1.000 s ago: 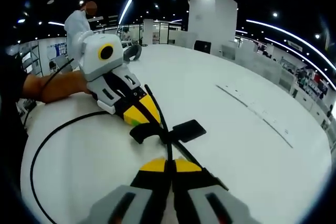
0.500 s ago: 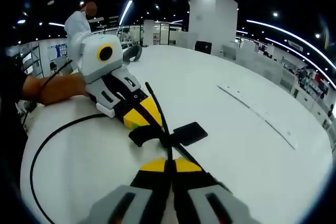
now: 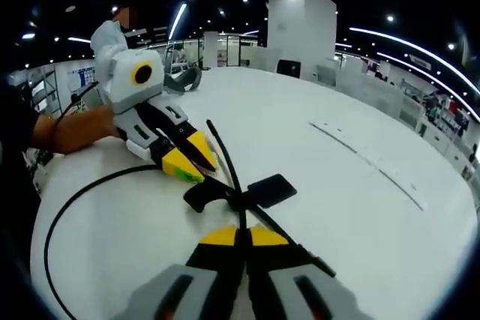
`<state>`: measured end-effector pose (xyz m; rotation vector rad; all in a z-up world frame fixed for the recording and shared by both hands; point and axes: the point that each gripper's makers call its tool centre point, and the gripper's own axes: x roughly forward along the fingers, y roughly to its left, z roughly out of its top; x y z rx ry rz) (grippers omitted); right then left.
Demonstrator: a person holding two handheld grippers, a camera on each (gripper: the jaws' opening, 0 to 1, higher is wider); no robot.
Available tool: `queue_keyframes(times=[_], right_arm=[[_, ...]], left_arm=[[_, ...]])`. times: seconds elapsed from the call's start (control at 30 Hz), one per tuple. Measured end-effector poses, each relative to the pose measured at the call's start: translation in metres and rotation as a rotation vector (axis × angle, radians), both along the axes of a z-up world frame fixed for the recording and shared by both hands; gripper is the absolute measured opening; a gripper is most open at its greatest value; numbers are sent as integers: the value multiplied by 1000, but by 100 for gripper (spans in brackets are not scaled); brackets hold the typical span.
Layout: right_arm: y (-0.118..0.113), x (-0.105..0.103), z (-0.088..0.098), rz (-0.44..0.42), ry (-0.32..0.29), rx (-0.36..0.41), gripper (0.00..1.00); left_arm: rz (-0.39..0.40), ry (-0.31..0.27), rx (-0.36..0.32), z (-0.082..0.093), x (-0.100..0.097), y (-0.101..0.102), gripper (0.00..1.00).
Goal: Find the charging cable on the desk, coil it up and secure with Velcro.
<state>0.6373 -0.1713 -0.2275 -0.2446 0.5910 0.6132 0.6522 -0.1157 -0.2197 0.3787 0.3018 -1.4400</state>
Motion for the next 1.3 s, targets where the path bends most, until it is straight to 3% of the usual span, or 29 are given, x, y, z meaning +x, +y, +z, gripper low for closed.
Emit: queue_keyframes(times=[0.3,0.37,0.57,0.7,0.87,0.97,1.1,1.3], right_arm=[[-3,-3,1,-11,-25,17,6],[-3,-5,3,-19,-29,19,10],[-2,-21,21,-36,-40,34,16],[-16,-29,18,-83,-2,18,15],[-15,-38,2,-114,93,67,16],[-17,-36,-2,-97,94,39,8],[-16,-35,-2,-77,87,33,8],[-20,-29,0,-70,82,41,7]], left_arm=[[-4,14,-33,1,5,-6,5],[-4,13,-37,2,4,-5,5],[-4,15,-41,1,4,-4,5],[-5,13,-39,1,3,-3,5],[-6,12,-37,1,4,-4,5],[-13,4,-36,1,8,-5,5],[-33,-13,-36,1,18,-7,5],[-56,-36,-36,1,16,-13,5]])
